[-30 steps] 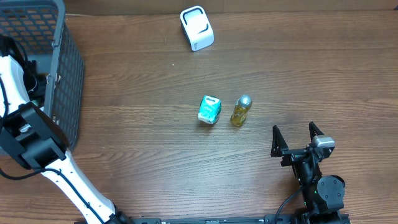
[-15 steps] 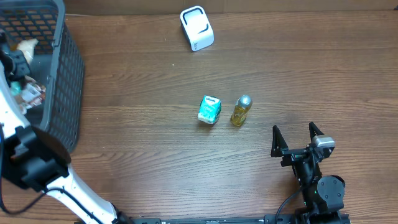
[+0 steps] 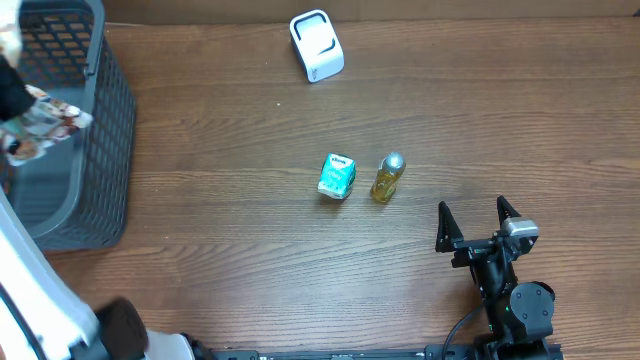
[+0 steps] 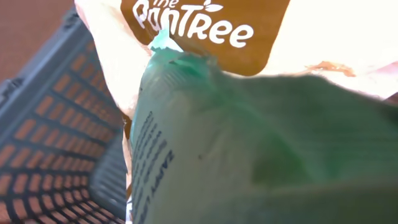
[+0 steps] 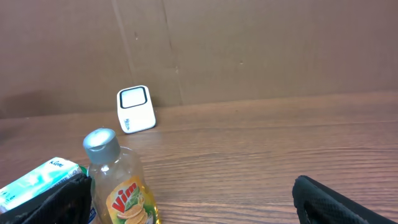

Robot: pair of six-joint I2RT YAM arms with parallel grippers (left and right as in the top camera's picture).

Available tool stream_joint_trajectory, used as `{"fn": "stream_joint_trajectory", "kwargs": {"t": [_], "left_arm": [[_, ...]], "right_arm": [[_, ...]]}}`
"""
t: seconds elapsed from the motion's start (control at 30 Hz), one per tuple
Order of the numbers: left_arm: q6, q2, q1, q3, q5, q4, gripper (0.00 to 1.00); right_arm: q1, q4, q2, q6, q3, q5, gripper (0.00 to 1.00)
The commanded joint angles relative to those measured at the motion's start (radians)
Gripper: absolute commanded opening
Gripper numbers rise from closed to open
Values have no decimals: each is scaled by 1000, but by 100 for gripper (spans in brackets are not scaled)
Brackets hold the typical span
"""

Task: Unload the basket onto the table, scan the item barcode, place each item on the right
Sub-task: 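Grasp the green-and-brown Pantree snack bag in the basket with the left gripper, then carry the snack bag out and lower it left of the Kleenex pack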

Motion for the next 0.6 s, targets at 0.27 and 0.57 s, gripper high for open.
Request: {"fn": "stream_joint_trajectory", "kwargs": {"t": [0.27, 0.57], "left_arm": [[-68, -141, -220, 24, 39, -196, 5], [-131, -132, -298, 23, 39, -290, 5]], "right_arm": [[-3, 7, -7, -4, -11, -5, 100], [-3, 7, -7, -4, -11, -5, 100]]}}
